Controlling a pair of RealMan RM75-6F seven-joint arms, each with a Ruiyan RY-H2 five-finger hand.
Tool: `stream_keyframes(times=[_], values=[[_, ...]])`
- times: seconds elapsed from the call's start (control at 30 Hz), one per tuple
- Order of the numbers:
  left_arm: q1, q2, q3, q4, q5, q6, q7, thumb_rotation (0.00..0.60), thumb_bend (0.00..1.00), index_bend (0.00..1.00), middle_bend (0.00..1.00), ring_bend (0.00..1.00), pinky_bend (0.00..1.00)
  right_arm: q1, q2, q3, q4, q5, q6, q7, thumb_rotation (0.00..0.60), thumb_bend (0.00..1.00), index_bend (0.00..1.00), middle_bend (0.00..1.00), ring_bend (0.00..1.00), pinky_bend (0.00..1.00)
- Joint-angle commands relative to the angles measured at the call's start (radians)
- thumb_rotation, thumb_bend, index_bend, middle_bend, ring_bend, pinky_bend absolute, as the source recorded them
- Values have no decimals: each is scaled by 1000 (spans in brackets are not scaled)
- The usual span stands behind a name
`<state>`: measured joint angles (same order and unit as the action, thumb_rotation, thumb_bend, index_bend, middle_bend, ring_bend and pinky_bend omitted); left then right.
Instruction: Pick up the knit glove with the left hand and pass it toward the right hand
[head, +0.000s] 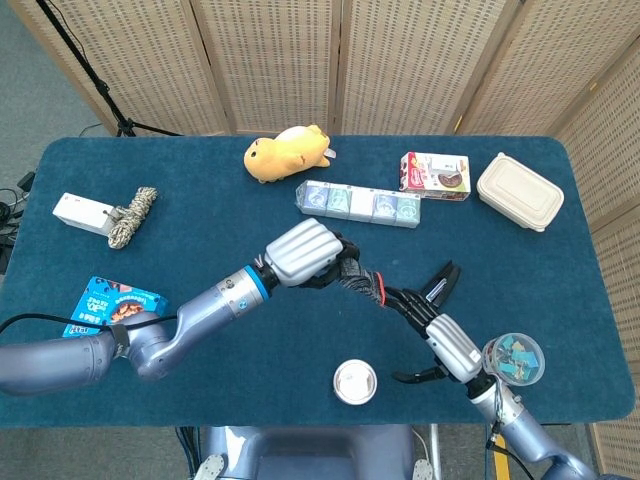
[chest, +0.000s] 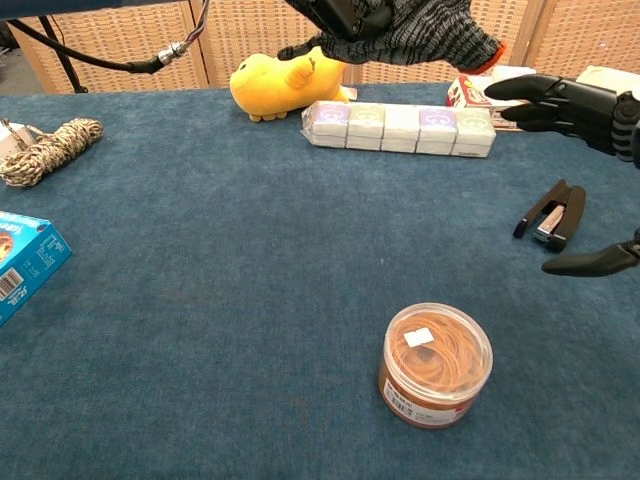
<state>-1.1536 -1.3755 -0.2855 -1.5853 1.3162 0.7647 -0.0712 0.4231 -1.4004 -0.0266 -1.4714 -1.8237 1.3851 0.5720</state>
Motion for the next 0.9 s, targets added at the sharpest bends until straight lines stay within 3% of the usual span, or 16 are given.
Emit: stream_keyframes(times=[0.03,0.6,0.9], values=[[4,1,-1,-1,-7,-1,-15,600,508,608,582,543,649,6,-7,3,6,3,4,5,600,0,0,0,0,0],[1,-8,-9,9,-28,-10,-59,600,508,609,581,542,649,24,-49,8,41,9,62,51,600,0,0,0,0,0],[-11,23,-16,-5,-81,-35,-6,600,508,609,582,543,649,16,-61,4,86,37,65,45,600,0,2,0,0,0]])
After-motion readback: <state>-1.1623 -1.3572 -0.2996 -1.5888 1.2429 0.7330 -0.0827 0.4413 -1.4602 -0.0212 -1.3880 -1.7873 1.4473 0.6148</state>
